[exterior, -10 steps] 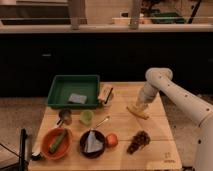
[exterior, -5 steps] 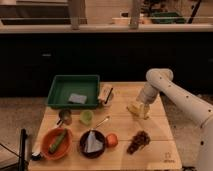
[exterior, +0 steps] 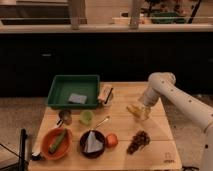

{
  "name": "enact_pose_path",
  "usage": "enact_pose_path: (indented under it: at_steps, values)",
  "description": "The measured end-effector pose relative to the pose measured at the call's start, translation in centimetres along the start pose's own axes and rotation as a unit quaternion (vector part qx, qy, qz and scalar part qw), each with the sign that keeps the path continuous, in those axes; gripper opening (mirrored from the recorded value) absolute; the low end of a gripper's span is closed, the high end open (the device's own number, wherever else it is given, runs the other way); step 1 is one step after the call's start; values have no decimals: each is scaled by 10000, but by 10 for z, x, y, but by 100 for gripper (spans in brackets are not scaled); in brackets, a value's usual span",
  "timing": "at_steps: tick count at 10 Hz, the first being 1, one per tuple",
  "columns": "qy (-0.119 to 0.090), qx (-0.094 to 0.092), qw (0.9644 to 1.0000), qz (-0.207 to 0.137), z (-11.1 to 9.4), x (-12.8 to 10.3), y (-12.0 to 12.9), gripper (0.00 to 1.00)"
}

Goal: Place banana in table surface

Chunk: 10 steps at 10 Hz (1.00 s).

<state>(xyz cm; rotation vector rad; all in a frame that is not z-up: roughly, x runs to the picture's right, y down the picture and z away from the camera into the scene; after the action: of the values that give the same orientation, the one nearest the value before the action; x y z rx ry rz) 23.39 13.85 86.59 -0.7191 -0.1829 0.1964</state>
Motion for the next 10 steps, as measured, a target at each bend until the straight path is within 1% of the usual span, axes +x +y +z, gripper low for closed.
enact_pose_path:
  at_steps: [3,4,6,10]
  values:
    - [-70,33,9999,110,13,7,-2,79]
    - [-89,30,9999,136,17,8,-3,73]
    - [-126,12,9998,165,22,11,-4,53]
    - [-171,-33,9997,149,27,11,-5,12]
